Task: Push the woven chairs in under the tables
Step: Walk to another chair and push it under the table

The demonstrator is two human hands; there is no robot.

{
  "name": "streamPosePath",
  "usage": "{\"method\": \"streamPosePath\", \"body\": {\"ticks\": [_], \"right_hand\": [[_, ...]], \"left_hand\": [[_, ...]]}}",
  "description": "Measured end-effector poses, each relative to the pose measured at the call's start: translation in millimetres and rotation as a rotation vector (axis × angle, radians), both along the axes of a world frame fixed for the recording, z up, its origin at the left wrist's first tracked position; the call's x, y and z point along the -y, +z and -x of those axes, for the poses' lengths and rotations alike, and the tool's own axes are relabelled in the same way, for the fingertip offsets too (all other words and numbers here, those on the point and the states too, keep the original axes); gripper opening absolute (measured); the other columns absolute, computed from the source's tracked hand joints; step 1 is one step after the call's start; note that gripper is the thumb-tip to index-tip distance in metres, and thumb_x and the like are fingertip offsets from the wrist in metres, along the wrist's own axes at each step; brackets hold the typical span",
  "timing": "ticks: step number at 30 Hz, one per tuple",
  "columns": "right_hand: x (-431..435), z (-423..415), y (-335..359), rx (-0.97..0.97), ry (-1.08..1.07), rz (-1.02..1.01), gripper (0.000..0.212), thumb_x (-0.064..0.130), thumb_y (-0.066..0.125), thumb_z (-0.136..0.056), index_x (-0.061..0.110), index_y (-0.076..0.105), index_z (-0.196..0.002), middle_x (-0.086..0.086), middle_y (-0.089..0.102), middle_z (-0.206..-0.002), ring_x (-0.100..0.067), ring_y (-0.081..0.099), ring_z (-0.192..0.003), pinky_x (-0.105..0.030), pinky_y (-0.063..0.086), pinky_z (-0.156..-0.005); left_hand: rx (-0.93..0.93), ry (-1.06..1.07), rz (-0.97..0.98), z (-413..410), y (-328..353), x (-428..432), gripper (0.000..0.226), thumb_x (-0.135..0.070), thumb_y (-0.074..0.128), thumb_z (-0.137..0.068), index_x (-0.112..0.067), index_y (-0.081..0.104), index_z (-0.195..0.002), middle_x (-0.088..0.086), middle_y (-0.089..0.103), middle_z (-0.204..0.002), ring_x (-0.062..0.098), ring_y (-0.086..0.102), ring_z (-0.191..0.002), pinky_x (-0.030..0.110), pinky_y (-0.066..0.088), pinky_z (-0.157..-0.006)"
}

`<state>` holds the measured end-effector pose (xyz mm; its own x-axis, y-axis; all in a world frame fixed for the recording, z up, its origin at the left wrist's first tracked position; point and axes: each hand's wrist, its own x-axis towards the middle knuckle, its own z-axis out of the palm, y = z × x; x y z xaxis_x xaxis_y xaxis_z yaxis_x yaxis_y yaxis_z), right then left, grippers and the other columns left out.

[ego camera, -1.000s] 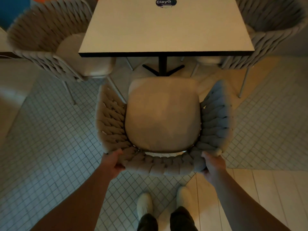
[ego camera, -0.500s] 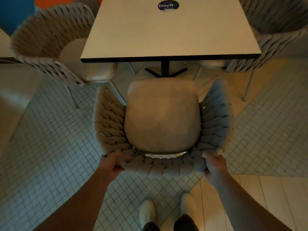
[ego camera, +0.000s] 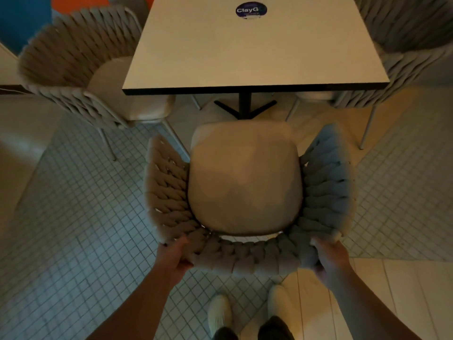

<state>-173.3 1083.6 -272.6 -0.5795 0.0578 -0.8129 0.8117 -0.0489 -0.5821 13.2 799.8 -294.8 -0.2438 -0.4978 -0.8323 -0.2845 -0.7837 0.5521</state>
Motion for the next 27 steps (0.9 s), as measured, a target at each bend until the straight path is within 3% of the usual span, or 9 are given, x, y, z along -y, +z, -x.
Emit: {"method": "streamPosePath", "body": {"ticks": [2, 5, 14, 19, 24, 27], "right_hand": [[-14.9, -7.4, -0.6, 0.005, -0.034, -0.007, 0.04, -0.007, 0.056, -0.093, 0.002, 0.052, -0.132, -0.025, 0.055, -0.131, -0.042, 0.056, -0.105, -0.058, 0.047, -0.098], [-29.9, -9.7, 3.5, -0.006, -0.054, -0.012, 0.044, -0.009, 0.056, -0.092, 0.002, 0.051, -0.134, -0.027, 0.054, -0.135, -0.043, 0.055, -0.105, -0.058, 0.045, -0.099], [-31.5, 27.5, 12.3, -0.057, -0.016, -0.03, 0.044, -0.001, 0.055, -0.097, 0.006, 0.046, -0.14, -0.024, 0.05, -0.139, -0.048, 0.052, -0.123, -0.06, 0.045, -0.101], [-13.4, 55.7, 10.2, -0.058, 0.024, -0.038, 0.041, 0.0, 0.056, -0.096, 0.003, 0.049, -0.136, -0.024, 0.052, -0.137, -0.046, 0.054, -0.12, -0.052, 0.05, -0.094], [-12.1, 68.4, 3.8, -0.031, 0.027, -0.058, 0.041, 0.006, 0.06, -0.096, 0.007, 0.051, -0.135, -0.022, 0.053, -0.137, -0.044, 0.056, -0.119, -0.057, 0.05, -0.098], [-14.2, 68.0, 2.2, -0.027, 0.033, -0.036, 0.043, 0.007, 0.061, -0.095, 0.007, 0.05, -0.137, -0.021, 0.053, -0.138, -0.044, 0.056, -0.12, -0.058, 0.049, -0.097]], "left_hand": [[0.004, 0.005, -0.013, -4.8, 5.4, -16.4, 0.04, 0.009, 0.06, -0.088, -0.006, 0.064, -0.124, 0.025, 0.071, -0.117, 0.046, 0.069, -0.104, 0.068, 0.056, -0.078], [-0.022, 0.017, -0.019, -5.3, 7.1, -33.2, 0.04, 0.01, 0.061, -0.086, -0.002, 0.064, -0.124, 0.028, 0.07, -0.116, 0.046, 0.069, -0.103, 0.054, 0.059, -0.065], [-0.041, -0.01, -0.002, 37.8, 3.9, -32.5, 0.047, 0.005, 0.065, -0.087, -0.015, 0.059, -0.13, 0.021, 0.069, -0.123, 0.044, 0.069, -0.105, 0.073, 0.053, -0.08], [-0.017, -0.028, 0.014, 67.1, 4.1, -10.8, 0.044, 0.003, 0.063, -0.09, -0.018, 0.058, -0.129, 0.018, 0.069, -0.12, 0.039, 0.07, -0.1, 0.063, 0.059, -0.074], [-0.007, -0.038, -0.005, 75.7, -0.2, -7.4, 0.045, 0.001, 0.063, -0.091, -0.018, 0.058, -0.132, 0.02, 0.068, -0.122, 0.042, 0.07, -0.103, 0.066, 0.057, -0.074], [0.002, -0.063, 0.011, 75.2, 0.7, -8.1, 0.043, -0.002, 0.066, -0.091, -0.018, 0.057, -0.13, 0.019, 0.069, -0.12, 0.041, 0.07, -0.1, 0.059, 0.06, -0.067]]}}
